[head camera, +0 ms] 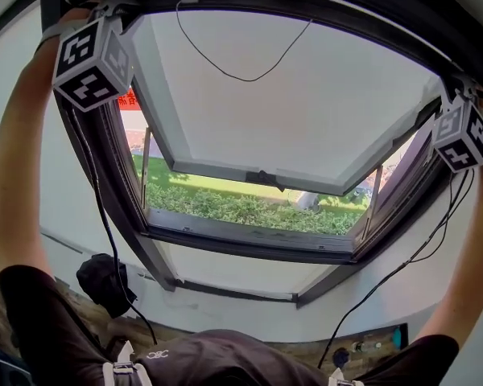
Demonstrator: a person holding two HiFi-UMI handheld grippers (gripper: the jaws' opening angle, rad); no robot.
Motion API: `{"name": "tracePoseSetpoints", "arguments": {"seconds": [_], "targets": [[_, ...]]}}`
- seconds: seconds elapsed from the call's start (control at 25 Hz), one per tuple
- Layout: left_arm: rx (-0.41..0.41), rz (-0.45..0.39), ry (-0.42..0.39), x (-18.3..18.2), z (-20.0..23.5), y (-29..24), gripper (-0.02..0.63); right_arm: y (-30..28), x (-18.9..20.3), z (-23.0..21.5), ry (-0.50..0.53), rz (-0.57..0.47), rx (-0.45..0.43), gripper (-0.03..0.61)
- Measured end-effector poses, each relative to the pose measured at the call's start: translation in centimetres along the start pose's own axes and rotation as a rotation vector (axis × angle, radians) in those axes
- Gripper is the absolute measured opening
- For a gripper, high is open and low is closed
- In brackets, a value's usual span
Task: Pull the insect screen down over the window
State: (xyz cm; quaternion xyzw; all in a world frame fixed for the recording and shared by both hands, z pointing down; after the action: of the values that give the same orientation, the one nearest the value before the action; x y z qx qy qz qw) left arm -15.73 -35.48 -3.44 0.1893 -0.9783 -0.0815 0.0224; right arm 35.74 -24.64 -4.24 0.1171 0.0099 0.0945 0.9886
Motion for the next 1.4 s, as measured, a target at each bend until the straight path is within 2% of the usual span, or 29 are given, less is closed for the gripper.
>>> {"name": "tracePoseSetpoints", "arguments": {"seconds": [0.24, 0.56, 0.84, 1.24, 1.4], "targets": [[0.03, 0.007, -0.015, 0.1, -2.1, 0.4, 0.034, 0.4, -0.1, 2.0, 0.001, 0.003, -0.052, 0.023], [0.141, 0.011, 0.0, 0.0, -6.9, 1.6, 0.032, 1.6, -0.1, 6.6, 0.006, 0.013, -0.214, 0.023], [0.214, 0.005, -0.006, -0.3, -12.0, 2.8, 0.032, 3.4, 0.1, 11.6, 0.01, 0.01, -0.294, 0.023], [0.432, -0.01, 0.007, -0.3, -24.0, 5.0, 0.032, 6.1, 0.2, 23.1, -0.017, 0.026, -0.533, 0.023], [0.501, -0.001, 0.027, 0.2, -29.2, 6.1, 0.032, 6.9, -0.7, 28.0, -0.031, 0.002, -0.597, 0.023]]}}
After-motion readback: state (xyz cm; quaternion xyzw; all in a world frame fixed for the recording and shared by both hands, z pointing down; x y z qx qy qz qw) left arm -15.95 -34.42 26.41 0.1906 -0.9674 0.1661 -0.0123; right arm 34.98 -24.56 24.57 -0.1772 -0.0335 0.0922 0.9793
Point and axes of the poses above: the fingertips, and each gripper's own axes: y backward along the fingers, z to its left, x out of its underside, the point moved 3 cm from there along y, backward along the fingers, and after that the axes turned 11 degrees about -z, right-handed, at the moved point
